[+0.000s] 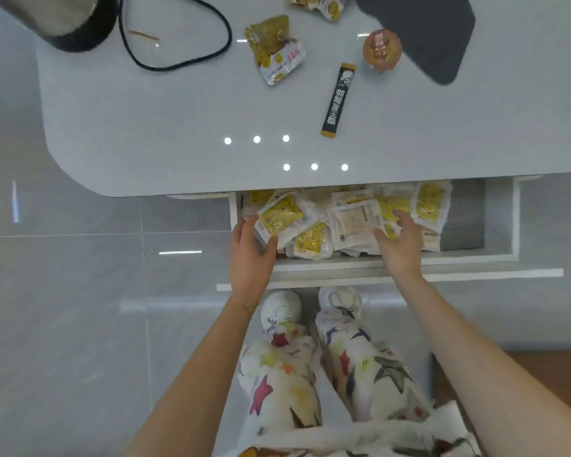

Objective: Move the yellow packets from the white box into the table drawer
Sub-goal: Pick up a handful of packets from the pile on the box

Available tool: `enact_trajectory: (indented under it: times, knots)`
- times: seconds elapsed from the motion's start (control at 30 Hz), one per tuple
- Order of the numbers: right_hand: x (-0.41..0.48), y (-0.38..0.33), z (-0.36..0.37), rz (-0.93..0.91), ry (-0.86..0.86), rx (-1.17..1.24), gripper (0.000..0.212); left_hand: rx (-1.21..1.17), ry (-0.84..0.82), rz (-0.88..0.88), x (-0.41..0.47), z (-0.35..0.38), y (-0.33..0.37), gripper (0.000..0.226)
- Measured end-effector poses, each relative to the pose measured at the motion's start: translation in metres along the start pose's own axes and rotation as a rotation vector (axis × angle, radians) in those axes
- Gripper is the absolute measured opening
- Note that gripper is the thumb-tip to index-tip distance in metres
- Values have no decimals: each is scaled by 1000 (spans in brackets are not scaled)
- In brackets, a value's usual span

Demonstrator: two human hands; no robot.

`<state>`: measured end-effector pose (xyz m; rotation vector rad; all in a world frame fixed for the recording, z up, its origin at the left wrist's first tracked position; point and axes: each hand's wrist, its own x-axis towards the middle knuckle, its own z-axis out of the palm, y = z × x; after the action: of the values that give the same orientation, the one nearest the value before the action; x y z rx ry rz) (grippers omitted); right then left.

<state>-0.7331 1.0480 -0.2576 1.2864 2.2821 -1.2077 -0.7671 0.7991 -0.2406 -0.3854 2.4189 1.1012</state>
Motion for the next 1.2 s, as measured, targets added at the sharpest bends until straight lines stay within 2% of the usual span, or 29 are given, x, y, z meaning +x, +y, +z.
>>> enact_trajectory:
  times: [0.13, 0.23, 0.4, 0.57, 0.67, 0.93, 1.07, 1.2]
  knots:
    - [-57, -55, -56, -212, -25, -254, 52, 72, 87, 67, -58, -61, 39, 49]
    - [-101, -109, -98, -356, -16, -386, 52, 191, 82, 97, -99, -112, 67, 57]
    - [-179, -199, -147, -647, -96, -567, 62, 308, 149, 4, -170, -193, 95, 65]
    - [-257, -275, -153, -993, -165, -763, 64, 308, 298, -118, -235, -278, 94, 69]
    - [-315, -312, -134, -1161, -216, -790, 62, 212, 421, -270, -277, -337, 72, 72]
    - [-484, -381, -20, -1509, -415, -874, 75, 128, 730, -491, -399, -472, -18, 73]
    - [-571, -397, 44, -1665, -514, -902, 74, 122, 845, -556, -453, -516, -60, 74]
    - [-649, -398, 98, -1801, -576, -955, 75, 82, 889, -651, -503, -536, -100, 75]
